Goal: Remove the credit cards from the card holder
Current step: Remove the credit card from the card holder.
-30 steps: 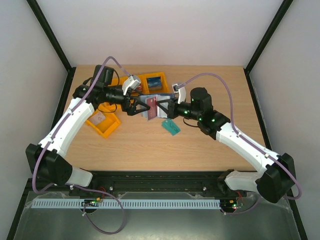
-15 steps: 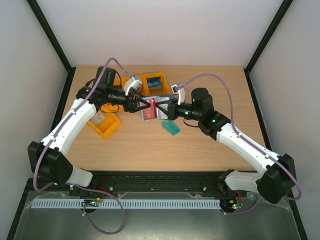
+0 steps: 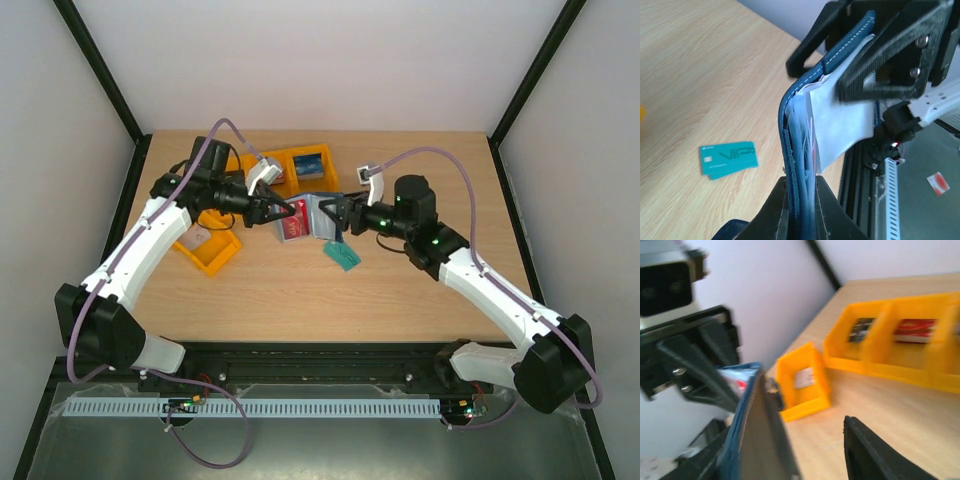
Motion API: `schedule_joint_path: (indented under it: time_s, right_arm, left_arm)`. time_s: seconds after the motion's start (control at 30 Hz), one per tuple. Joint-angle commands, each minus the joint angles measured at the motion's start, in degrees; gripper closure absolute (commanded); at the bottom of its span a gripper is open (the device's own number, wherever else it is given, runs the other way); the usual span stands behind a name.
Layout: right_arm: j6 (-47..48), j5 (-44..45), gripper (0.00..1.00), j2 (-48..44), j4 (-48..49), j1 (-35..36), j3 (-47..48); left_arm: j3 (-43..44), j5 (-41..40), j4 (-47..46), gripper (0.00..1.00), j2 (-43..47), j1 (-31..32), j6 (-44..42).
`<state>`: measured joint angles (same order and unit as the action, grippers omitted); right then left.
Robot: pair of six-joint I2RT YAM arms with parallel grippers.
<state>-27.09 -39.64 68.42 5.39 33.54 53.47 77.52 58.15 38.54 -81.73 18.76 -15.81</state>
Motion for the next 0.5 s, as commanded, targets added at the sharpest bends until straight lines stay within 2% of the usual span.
schedule_joint_path:
  time_s: [0.0,0.1,0.23,0.3,0.33,0.4,0.47]
  right_arm:
    - [2.9,13.9,0.5,-2.6,-9.1,-2.9,3.7]
    - [5.7,19.9,0.52,-3.5,-14.6,-2.7,6.7]
    - [10.7,21.8,0.69,-3.0,-17.9,2.8,9.8]
    - [11.8,13.7,0.72,-3.2,-12.7,6.2,8.0]
    - [10.9,5.8,0.72,-2.9,-8.3,7.1,6.3]
    - [7.2,-2.8,0.73,-1.5,-0.1,7.8,3.8]
    - [2.7,-6.1,0.75,0.7,6.8,7.9,2.4]
  left_arm:
    - [-1.2,-10.0,-2.4,0.98,1.5,-0.8,5.2]
    - [-2.1,-19.5,-5.3,0.98,1.2,-0.7,9.0]
    - [-2.4,-26.7,-6.9,0.98,0.7,0.3,9.8]
    - [-1.9,-26.4,-6.8,0.98,0.5,0.6,9.8]
    - [-1.6,-25.1,-6.5,0.98,0.4,0.6,9.6]
    - [-1.0,-23.2,-5.7,0.98,0.4,0.9,9.4]
    - [-0.3,-23.1,-5.0,0.98,0.4,1.0,9.0]
